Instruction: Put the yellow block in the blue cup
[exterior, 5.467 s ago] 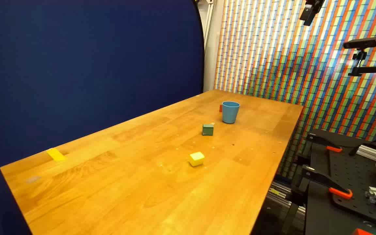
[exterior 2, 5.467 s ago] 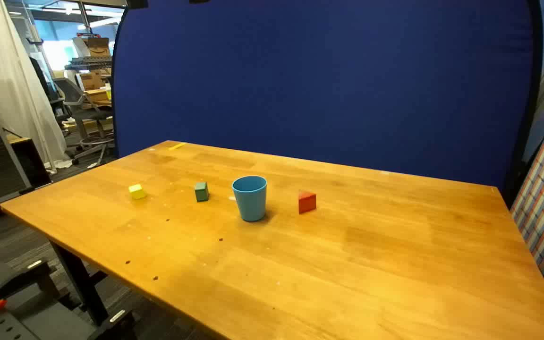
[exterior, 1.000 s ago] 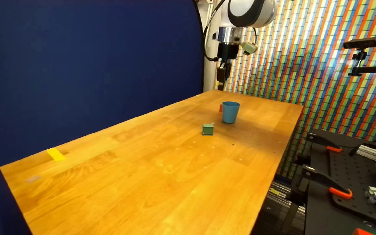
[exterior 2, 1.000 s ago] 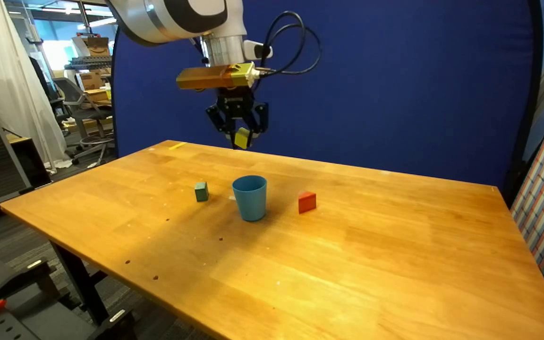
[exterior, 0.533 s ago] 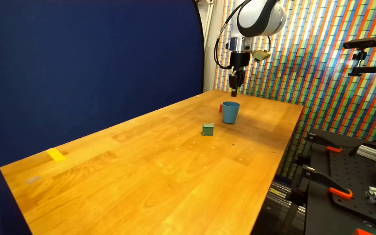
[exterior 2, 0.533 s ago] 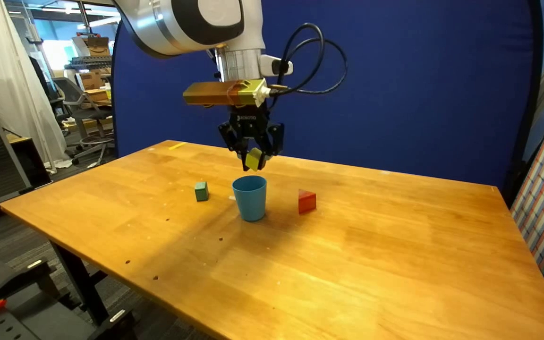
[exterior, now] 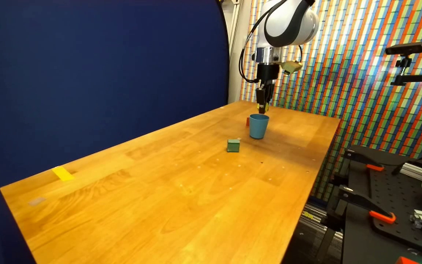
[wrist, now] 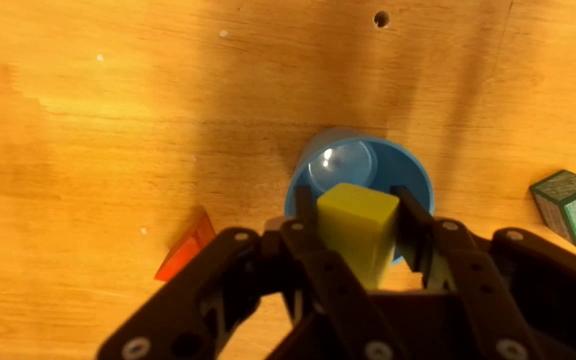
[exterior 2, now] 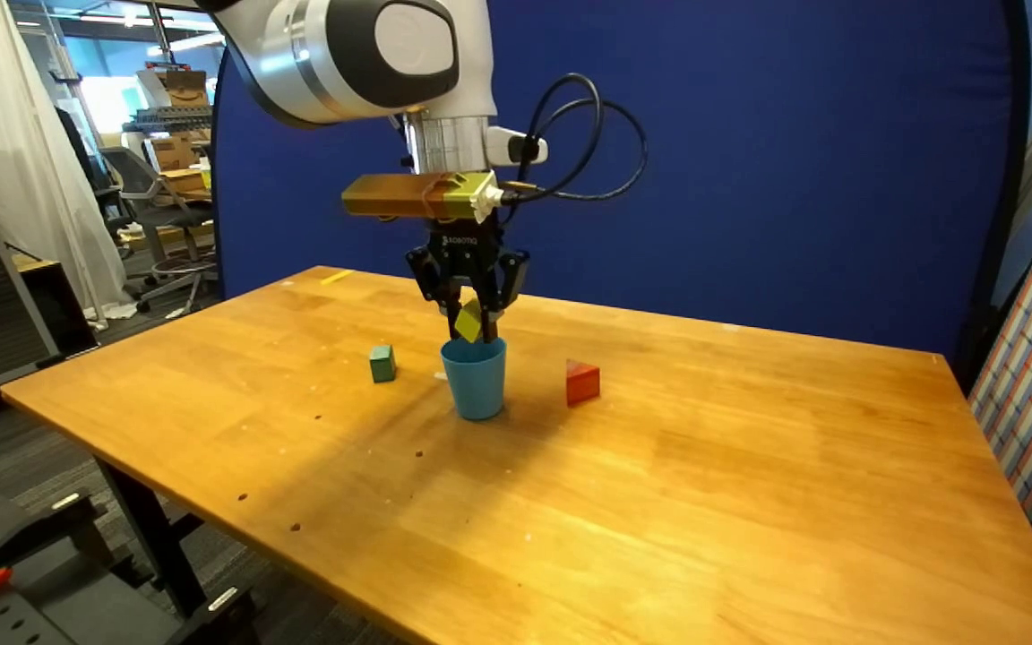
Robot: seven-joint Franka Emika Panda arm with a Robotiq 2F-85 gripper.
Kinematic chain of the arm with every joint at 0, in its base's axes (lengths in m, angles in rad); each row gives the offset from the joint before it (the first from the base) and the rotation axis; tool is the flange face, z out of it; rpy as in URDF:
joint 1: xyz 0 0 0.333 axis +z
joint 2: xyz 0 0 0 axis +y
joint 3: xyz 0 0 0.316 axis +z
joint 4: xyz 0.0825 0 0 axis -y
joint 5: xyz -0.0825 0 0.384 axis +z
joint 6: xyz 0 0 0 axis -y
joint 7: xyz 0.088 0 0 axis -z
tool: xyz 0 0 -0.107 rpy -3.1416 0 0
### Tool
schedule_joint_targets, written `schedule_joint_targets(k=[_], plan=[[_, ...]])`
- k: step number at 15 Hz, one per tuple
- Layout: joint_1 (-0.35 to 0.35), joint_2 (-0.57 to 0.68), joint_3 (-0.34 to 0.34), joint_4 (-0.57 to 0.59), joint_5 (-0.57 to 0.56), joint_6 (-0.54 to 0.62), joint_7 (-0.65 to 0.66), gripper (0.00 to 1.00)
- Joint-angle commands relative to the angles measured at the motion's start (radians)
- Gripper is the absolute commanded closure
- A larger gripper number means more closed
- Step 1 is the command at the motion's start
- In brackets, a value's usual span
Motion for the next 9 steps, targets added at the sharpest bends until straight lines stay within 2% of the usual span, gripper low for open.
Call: schedule_joint_targets(k=[1, 4, 6, 7, 8, 9], plan=[[-0.003, -0.004, 0.005, 0.012, 0.005, 0.003, 0.015, 0.24], [-0.009, -0.028, 0.002, 0.004, 0.008, -0.007, 0.013, 0.02], [-0.023, -0.05, 0.004, -0.003, 0.035, -0.031, -0.004, 0.0], [-0.007, -0.01, 0.003, 0.007, 0.008, -0.008, 0.009, 0.05], [-0.01, -0.015, 0.002, 0.006, 0.013, -0.012, 0.008, 0.0], [-0.012, -0.018, 0.001, 0.006, 0.015, -0.013, 0.008, 0.0]])
